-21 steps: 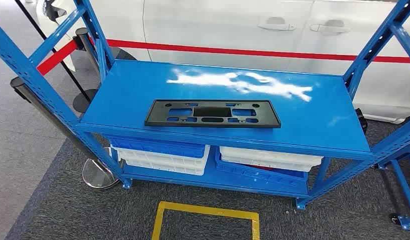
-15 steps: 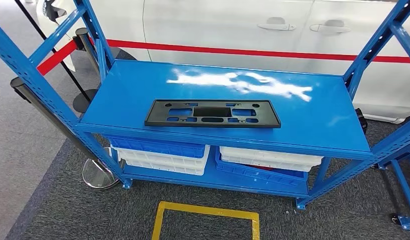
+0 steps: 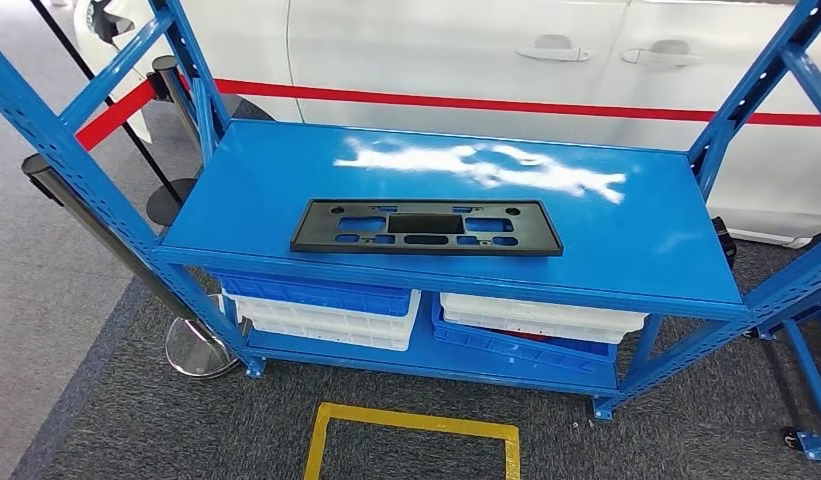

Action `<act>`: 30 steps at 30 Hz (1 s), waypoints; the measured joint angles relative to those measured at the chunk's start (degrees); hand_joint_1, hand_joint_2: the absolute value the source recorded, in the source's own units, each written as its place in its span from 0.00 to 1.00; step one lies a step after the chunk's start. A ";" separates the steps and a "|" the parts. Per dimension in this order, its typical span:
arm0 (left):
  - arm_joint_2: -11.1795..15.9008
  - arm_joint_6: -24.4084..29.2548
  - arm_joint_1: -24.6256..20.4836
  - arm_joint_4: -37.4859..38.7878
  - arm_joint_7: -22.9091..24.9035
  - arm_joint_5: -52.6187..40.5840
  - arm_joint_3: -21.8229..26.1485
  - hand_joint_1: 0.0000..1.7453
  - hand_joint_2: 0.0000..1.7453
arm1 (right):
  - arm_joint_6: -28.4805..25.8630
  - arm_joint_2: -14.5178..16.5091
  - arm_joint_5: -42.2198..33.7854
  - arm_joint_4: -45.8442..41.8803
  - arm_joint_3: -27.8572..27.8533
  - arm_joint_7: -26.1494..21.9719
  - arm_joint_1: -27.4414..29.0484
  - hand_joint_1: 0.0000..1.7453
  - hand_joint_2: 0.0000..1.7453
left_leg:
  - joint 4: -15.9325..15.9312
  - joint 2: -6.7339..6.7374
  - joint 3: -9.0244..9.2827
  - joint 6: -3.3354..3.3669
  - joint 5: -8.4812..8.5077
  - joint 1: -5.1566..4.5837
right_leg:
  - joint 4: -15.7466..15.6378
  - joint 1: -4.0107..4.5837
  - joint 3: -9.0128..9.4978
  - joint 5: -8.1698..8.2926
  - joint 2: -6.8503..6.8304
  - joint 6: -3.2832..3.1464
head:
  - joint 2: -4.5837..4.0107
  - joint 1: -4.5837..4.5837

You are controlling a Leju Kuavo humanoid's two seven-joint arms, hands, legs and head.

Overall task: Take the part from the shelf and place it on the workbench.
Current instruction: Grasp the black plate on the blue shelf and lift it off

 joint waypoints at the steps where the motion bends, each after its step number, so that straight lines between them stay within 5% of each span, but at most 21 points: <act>1: 0.01 -0.08 0.00 0.04 -0.09 -0.20 0.00 0.00 0.00 | 0.16 -0.02 -0.12 -1.99 0.72 -0.17 0.02 0.00 0.00 | 0.00 0.00 0.01 0.00 0.00 0.00 | 0.00 0.00 0.00 0.00 0.00 0.00 | 0.00 -0.01; 24: 0.49 -2.49 0.08 0.81 -0.03 -4.85 -0.04 0.00 0.00 | 1.87 -3.47 -1.19 -47.68 24.92 -4.37 -0.48 0.00 0.00 | 0.00 -0.01 -0.03 0.00 0.01 0.00 | 0.02 0.01 -0.03 0.00 0.01 0.00 | 0.00 0.00; 28: 0.72 -3.19 0.07 0.83 0.16 -5.93 -0.11 0.00 0.00 | 2.19 -4.34 -1.21 -54.73 30.66 -4.50 -2.00 0.00 1.00 | 0.09 -0.02 -0.05 0.09 -0.01 -0.03 | -0.03 -0.10 -0.02 0.05 0.02 0.07 | 0.00 -0.02; 30: 0.91 -3.53 0.09 0.85 0.20 -6.45 -0.16 0.00 0.00 | 2.34 -4.63 -1.23 -58.05 33.55 -4.47 -2.91 0.00 1.00 | 0.28 -0.04 -0.14 0.37 -0.09 -0.11 | -0.14 -0.34 -0.03 0.14 0.02 0.23 | 0.00 -0.02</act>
